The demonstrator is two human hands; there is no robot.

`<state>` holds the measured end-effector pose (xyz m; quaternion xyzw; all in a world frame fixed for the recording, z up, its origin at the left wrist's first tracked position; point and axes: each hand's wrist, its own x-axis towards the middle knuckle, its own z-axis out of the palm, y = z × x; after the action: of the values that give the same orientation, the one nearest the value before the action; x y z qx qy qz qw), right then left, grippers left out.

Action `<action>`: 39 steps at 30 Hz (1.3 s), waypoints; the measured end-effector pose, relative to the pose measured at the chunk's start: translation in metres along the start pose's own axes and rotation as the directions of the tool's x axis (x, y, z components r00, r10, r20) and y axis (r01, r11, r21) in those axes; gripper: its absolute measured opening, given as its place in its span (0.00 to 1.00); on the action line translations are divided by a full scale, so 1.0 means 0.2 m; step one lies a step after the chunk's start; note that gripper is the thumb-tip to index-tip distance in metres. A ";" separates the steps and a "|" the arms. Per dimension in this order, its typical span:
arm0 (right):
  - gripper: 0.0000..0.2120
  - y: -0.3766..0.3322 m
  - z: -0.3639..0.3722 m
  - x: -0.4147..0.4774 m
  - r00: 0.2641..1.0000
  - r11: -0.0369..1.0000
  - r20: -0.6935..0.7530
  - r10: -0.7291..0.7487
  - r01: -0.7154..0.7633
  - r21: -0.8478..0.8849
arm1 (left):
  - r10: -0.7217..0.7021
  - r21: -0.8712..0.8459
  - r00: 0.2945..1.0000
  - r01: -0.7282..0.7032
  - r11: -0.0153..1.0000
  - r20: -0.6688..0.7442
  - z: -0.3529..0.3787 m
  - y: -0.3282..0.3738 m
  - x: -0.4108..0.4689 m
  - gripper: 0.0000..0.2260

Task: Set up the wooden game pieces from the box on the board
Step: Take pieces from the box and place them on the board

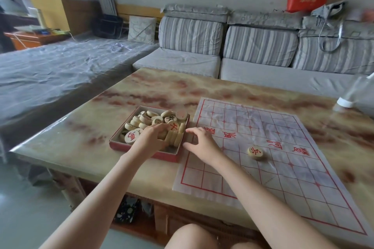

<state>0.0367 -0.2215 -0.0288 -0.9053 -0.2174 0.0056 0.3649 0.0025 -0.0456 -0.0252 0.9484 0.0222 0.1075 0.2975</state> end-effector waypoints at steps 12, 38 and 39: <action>0.17 0.01 0.17 0.15 0.994 0.996 -0.082 0.074 -0.077 -0.035 | 0.074 -0.016 0.997 -0.074 0.997 0.024 0.05 -0.07 0.11 0.17; 0.24 0.11 -0.28 -0.23 0.990 0.973 -0.142 0.028 0.006 0.232 | -0.012 -0.599 1.000 -0.002 0.801 -0.020 0.06 0.20 -0.02 0.12; 0.24 0.12 -0.29 -0.24 0.989 0.971 -0.144 0.036 -0.001 0.239 | -0.046 -0.709 0.997 0.072 0.702 0.056 0.06 0.22 -0.03 0.11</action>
<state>0.0121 -0.2945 -0.0101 -0.8549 -0.1792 -0.0321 0.4858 -0.0015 -0.0897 -0.0102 0.7613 0.0044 0.0820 0.6432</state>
